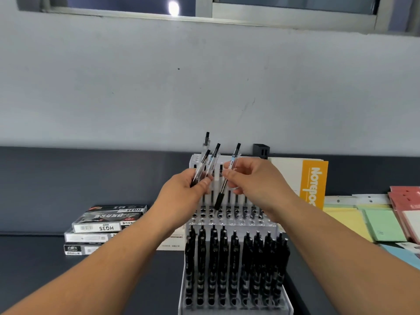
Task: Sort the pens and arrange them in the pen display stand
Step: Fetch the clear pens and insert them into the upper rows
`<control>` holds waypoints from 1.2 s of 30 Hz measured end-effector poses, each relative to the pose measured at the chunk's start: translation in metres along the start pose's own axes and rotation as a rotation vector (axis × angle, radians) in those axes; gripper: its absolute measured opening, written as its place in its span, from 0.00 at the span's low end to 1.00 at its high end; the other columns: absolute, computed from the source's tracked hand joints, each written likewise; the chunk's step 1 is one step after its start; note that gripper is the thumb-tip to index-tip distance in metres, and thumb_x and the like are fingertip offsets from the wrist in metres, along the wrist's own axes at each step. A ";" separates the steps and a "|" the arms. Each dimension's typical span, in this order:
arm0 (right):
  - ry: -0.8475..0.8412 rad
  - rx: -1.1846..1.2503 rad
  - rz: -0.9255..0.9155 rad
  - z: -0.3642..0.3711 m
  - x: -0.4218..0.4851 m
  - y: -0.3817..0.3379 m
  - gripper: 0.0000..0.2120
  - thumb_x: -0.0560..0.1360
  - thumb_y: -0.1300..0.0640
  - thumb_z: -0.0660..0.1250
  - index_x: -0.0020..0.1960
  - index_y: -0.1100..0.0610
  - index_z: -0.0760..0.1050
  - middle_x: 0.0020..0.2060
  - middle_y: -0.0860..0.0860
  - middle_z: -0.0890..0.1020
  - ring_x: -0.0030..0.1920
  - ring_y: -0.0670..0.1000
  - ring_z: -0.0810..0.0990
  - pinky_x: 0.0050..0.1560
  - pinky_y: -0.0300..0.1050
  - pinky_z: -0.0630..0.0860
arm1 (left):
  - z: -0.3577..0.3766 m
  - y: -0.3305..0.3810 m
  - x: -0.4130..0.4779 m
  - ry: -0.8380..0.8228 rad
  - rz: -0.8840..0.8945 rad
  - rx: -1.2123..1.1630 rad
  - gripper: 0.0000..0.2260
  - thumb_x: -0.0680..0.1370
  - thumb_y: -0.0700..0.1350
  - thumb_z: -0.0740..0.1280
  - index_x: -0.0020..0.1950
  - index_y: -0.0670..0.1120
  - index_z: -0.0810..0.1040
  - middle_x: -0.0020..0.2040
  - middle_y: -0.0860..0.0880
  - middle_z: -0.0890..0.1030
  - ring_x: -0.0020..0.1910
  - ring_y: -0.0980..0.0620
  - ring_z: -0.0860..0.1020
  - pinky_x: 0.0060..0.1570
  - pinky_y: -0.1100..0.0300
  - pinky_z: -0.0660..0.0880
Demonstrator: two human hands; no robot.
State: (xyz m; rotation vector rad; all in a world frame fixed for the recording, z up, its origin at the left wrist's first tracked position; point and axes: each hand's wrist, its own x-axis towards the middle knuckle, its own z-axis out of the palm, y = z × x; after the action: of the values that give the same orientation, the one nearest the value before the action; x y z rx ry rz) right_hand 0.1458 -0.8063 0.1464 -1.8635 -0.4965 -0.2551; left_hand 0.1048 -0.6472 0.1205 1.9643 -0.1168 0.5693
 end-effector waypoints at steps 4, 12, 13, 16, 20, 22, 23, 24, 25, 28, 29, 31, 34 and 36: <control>0.013 -0.120 -0.035 0.013 0.004 -0.005 0.08 0.79 0.51 0.66 0.49 0.54 0.81 0.35 0.48 0.84 0.34 0.40 0.82 0.40 0.34 0.78 | -0.017 -0.006 -0.001 0.066 -0.023 0.035 0.07 0.81 0.52 0.61 0.52 0.53 0.78 0.44 0.50 0.83 0.38 0.53 0.76 0.33 0.67 0.70; 0.095 -0.353 -0.118 0.051 0.012 -0.007 0.07 0.73 0.50 0.72 0.37 0.48 0.77 0.35 0.47 0.84 0.38 0.45 0.83 0.49 0.45 0.81 | -0.035 -0.020 -0.005 0.065 -0.029 0.072 0.08 0.81 0.51 0.60 0.51 0.52 0.78 0.43 0.52 0.81 0.26 0.57 0.70 0.27 0.63 0.67; 0.104 -0.378 -0.117 0.054 0.013 -0.007 0.07 0.73 0.49 0.72 0.38 0.48 0.78 0.35 0.46 0.84 0.38 0.45 0.83 0.49 0.45 0.80 | -0.036 -0.023 -0.005 0.053 -0.029 0.071 0.08 0.81 0.51 0.60 0.51 0.52 0.77 0.42 0.53 0.81 0.24 0.59 0.68 0.26 0.63 0.66; 0.101 -0.470 -0.115 0.062 0.016 -0.008 0.08 0.74 0.49 0.71 0.42 0.53 0.82 0.37 0.49 0.85 0.40 0.47 0.83 0.50 0.43 0.79 | -0.039 -0.029 -0.004 0.033 -0.031 0.072 0.08 0.81 0.51 0.60 0.50 0.51 0.77 0.37 0.54 0.79 0.21 0.60 0.67 0.26 0.63 0.64; 0.014 -0.703 -0.072 0.074 0.018 -0.006 0.13 0.75 0.47 0.69 0.43 0.57 0.84 0.40 0.52 0.85 0.44 0.49 0.82 0.50 0.43 0.77 | -0.043 -0.037 0.000 0.002 -0.047 0.069 0.08 0.81 0.51 0.59 0.50 0.51 0.76 0.43 0.46 0.81 0.25 0.56 0.68 0.26 0.63 0.66; -0.021 -0.757 -0.033 0.077 0.019 -0.003 0.17 0.76 0.46 0.68 0.38 0.59 0.82 0.34 0.51 0.82 0.39 0.50 0.81 0.44 0.41 0.75 | -0.043 -0.039 0.002 -0.008 -0.059 0.057 0.08 0.81 0.51 0.59 0.50 0.51 0.77 0.41 0.46 0.80 0.23 0.57 0.66 0.23 0.66 0.65; -0.021 -0.766 -0.017 0.079 0.020 -0.002 0.18 0.76 0.46 0.68 0.36 0.59 0.81 0.32 0.51 0.80 0.37 0.50 0.80 0.40 0.40 0.73 | -0.044 -0.040 0.002 -0.011 -0.061 0.050 0.08 0.81 0.51 0.59 0.51 0.51 0.77 0.39 0.46 0.79 0.22 0.57 0.66 0.22 0.67 0.64; -0.017 -0.776 -0.009 0.080 0.019 -0.001 0.18 0.76 0.46 0.68 0.36 0.59 0.81 0.30 0.51 0.78 0.36 0.50 0.79 0.37 0.40 0.71 | -0.044 -0.041 0.003 -0.014 -0.061 0.047 0.09 0.81 0.51 0.59 0.51 0.50 0.77 0.38 0.45 0.78 0.23 0.57 0.66 0.22 0.67 0.64; -0.017 -0.792 -0.007 0.081 0.019 -0.001 0.19 0.76 0.46 0.67 0.36 0.59 0.81 0.29 0.51 0.78 0.35 0.50 0.79 0.37 0.40 0.70 | -0.045 -0.043 0.004 -0.019 -0.059 0.046 0.09 0.81 0.51 0.59 0.51 0.49 0.77 0.39 0.42 0.79 0.24 0.56 0.66 0.23 0.66 0.64; -0.016 -0.831 -0.007 0.084 0.018 0.001 0.20 0.76 0.45 0.66 0.34 0.59 0.81 0.29 0.50 0.78 0.35 0.50 0.78 0.39 0.40 0.71 | -0.045 -0.044 0.003 -0.041 -0.061 0.007 0.09 0.81 0.51 0.60 0.50 0.49 0.77 0.47 0.38 0.81 0.28 0.52 0.67 0.29 0.60 0.67; -0.017 -0.829 0.005 0.085 0.018 0.002 0.20 0.77 0.45 0.66 0.35 0.59 0.81 0.31 0.51 0.80 0.36 0.49 0.79 0.40 0.41 0.73 | -0.045 -0.045 0.003 -0.051 -0.064 -0.016 0.09 0.81 0.51 0.60 0.49 0.49 0.77 0.48 0.37 0.81 0.29 0.52 0.67 0.31 0.57 0.68; -0.017 -0.819 0.026 0.086 0.018 0.002 0.20 0.77 0.45 0.65 0.37 0.59 0.82 0.34 0.52 0.82 0.38 0.50 0.81 0.45 0.42 0.76 | -0.046 -0.045 0.002 -0.065 -0.071 -0.045 0.10 0.81 0.51 0.60 0.47 0.49 0.77 0.50 0.37 0.81 0.33 0.51 0.69 0.34 0.56 0.68; -0.023 -0.813 0.031 0.084 0.014 -0.001 0.21 0.76 0.43 0.66 0.39 0.60 0.82 0.35 0.54 0.84 0.37 0.51 0.82 0.46 0.45 0.79 | -0.048 -0.047 0.001 -0.082 -0.080 -0.091 0.12 0.80 0.52 0.61 0.42 0.48 0.78 0.54 0.40 0.81 0.37 0.51 0.71 0.33 0.60 0.67; -0.049 -0.807 0.059 0.080 0.011 -0.006 0.21 0.73 0.40 0.68 0.41 0.60 0.83 0.36 0.54 0.85 0.35 0.50 0.82 0.45 0.44 0.79 | -0.051 -0.046 0.000 -0.096 -0.075 -0.150 0.12 0.80 0.51 0.61 0.40 0.50 0.77 0.52 0.45 0.82 0.30 0.54 0.69 0.26 0.64 0.66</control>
State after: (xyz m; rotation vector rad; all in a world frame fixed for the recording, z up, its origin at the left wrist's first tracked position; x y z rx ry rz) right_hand 0.1471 -0.7269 0.1286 -2.6685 -0.3955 -0.4109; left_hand 0.1026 -0.5820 0.0995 1.8424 -0.1415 0.4057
